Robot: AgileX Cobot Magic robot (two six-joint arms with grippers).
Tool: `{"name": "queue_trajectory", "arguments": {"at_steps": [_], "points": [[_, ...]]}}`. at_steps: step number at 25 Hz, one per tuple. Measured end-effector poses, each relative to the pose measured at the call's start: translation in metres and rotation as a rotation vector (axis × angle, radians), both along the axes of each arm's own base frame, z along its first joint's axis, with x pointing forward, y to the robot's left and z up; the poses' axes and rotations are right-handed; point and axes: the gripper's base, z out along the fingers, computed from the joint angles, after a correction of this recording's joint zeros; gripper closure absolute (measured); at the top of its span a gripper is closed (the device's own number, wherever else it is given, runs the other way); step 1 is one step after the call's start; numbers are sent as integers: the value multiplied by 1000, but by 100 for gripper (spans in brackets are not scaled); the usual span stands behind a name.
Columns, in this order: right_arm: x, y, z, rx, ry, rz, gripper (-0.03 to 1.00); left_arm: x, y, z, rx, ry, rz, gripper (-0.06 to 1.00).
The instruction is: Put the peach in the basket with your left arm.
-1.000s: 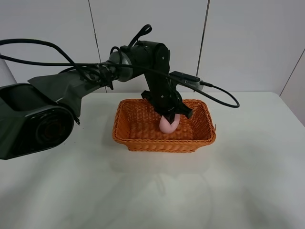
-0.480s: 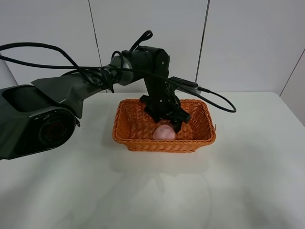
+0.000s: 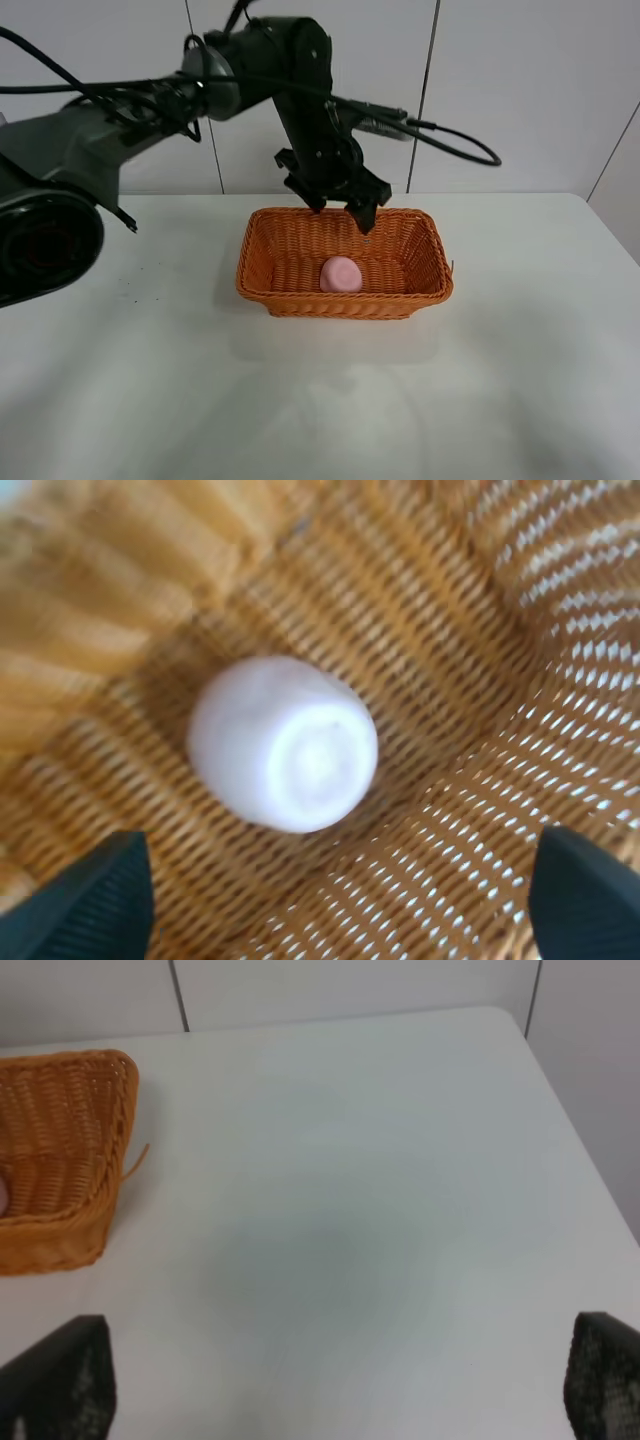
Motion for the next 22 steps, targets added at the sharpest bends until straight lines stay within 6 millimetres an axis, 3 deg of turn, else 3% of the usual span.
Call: {"name": "queue_trajectory", "arguments": {"at_steps": [4,12,22], "points": [[0,0,0,0,0,0,27,9,23,25,-30,-43,48,8],[0,0,0,0,0,0,27,44,85,14,-2,-18,176,8],[0,0,0,0,0,0,27,87,237,-4,79,16,481,8]]}}
